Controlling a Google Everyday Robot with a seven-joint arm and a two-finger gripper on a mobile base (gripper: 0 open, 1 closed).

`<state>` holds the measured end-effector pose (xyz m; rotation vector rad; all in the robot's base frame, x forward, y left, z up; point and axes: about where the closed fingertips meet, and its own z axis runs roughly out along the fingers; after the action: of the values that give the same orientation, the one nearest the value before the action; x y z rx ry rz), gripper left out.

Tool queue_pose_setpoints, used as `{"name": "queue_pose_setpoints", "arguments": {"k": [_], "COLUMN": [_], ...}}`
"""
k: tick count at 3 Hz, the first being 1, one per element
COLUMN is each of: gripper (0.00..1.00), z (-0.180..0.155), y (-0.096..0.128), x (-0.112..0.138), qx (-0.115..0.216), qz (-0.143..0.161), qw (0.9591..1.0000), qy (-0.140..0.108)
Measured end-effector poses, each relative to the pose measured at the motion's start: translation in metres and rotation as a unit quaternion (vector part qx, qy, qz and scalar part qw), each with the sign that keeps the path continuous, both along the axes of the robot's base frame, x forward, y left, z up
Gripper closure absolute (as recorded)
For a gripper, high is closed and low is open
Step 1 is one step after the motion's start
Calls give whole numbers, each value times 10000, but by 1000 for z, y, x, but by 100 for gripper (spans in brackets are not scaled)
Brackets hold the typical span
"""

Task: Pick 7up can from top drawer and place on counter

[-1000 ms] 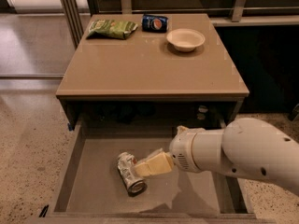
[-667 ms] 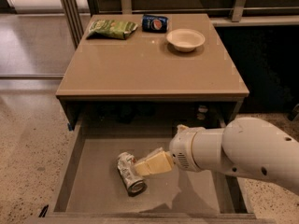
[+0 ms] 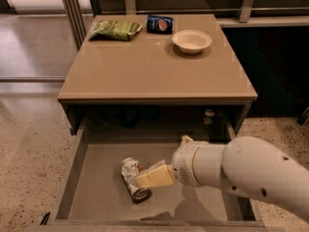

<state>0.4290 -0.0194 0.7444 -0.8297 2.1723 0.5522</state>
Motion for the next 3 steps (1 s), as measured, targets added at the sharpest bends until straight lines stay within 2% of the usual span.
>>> {"name": "queue_pose_setpoints", "arguments": {"k": [1, 3], "gripper": [0, 0], "z": [-44, -92], "y": [27, 68], "x": [-8, -6], "qx": [32, 90], "qz": [-64, -131], "qw": [10000, 9998], "qy": [-14, -141]}}
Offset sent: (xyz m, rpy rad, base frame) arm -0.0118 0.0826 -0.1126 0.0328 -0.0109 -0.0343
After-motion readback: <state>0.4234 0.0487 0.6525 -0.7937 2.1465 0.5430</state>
